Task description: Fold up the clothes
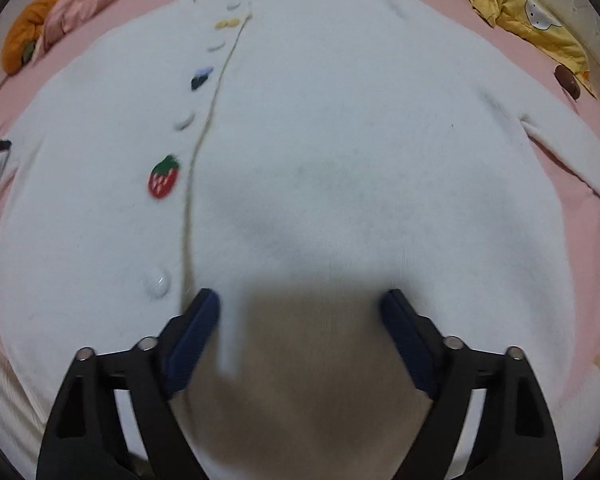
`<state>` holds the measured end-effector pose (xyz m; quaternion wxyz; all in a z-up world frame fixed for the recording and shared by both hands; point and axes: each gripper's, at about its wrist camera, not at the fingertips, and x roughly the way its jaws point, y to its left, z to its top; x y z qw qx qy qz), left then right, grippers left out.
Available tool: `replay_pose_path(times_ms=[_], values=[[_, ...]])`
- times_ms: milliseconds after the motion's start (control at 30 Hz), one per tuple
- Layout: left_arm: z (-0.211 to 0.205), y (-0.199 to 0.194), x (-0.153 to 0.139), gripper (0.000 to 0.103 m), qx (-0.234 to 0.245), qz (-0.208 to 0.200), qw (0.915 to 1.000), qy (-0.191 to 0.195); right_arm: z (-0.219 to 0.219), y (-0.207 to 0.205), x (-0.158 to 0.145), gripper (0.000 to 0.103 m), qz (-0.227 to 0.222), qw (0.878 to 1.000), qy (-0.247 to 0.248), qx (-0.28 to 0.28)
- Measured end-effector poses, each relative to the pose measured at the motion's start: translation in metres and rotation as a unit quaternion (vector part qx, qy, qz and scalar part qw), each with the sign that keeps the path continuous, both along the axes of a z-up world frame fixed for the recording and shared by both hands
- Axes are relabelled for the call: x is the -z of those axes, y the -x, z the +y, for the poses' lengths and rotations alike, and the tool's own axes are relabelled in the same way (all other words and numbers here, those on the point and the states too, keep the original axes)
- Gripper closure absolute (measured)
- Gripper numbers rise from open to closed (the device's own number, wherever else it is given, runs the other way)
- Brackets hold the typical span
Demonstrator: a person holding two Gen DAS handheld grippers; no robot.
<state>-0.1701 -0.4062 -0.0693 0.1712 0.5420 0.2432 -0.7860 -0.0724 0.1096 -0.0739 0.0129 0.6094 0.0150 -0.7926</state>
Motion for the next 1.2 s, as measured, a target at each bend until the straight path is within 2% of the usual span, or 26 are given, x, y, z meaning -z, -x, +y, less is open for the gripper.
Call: replay_pose_path(times_ms=[67,133,200,300,367,433,533,667,733,833,867,967,1100,1200], values=[[0.001,0.001,-0.009,0.032,-0.003,-0.012,0.9999,0.005,0.001,-0.004,-0.01,0.017,0.001,1.0,0.002,0.005],[0.009,-0.007,-0.029,0.032,0.006,-0.004,1.0,-0.001,0.004,-0.01,-0.026,0.017,0.008,1.0,0.008,0.017],[0.025,-0.019,-0.05,0.032,0.027,0.005,0.9996,-0.007,0.013,-0.025,-0.058,0.017,0.048,0.998,0.01,0.041],[0.079,-0.045,-0.086,0.026,0.092,0.008,0.9955,0.02,0.018,-0.044,-0.098,0.017,0.088,0.995,-0.018,0.054],[0.118,-0.066,-0.108,0.015,0.134,0.016,0.9901,0.038,0.02,-0.055,-0.123,0.017,0.103,0.992,-0.027,0.061],[0.158,-0.092,-0.12,0.012,0.174,0.027,0.9838,0.033,0.019,-0.067,-0.144,0.017,0.114,0.991,-0.031,0.063],[0.216,-0.126,-0.12,0.012,0.231,0.024,0.9725,0.018,0.019,-0.08,-0.158,0.017,0.127,0.989,-0.039,0.064],[0.275,-0.161,-0.102,0.012,0.287,-0.006,0.9577,0.024,0.009,-0.106,-0.16,0.017,0.134,0.988,-0.042,0.06],[0.297,-0.18,-0.092,0.012,0.293,-0.029,0.9554,0.025,0.008,-0.116,-0.158,0.017,0.135,0.988,-0.035,0.058],[0.307,-0.204,-0.09,0.012,0.274,-0.022,0.9614,-0.017,0.006,-0.132,-0.149,0.017,0.124,0.991,-0.023,0.051],[0.31,-0.21,-0.088,0.012,0.264,-0.021,0.9642,-0.021,0.006,-0.135,-0.146,0.017,0.119,0.992,-0.018,0.05],[0.315,-0.218,-0.086,0.012,0.273,-0.033,0.9614,-0.01,0.006,-0.141,-0.146,0.017,0.116,0.992,-0.004,0.047],[0.317,-0.224,-0.102,0.012,0.258,-0.012,0.9661,0.008,0.007,-0.145,-0.155,0.017,0.138,0.989,-0.001,0.047],[0.317,-0.227,-0.107,0.012,0.251,-0.004,0.9679,0.012,0.009,-0.146,-0.155,0.017,0.136,0.989,0.009,0.05]])
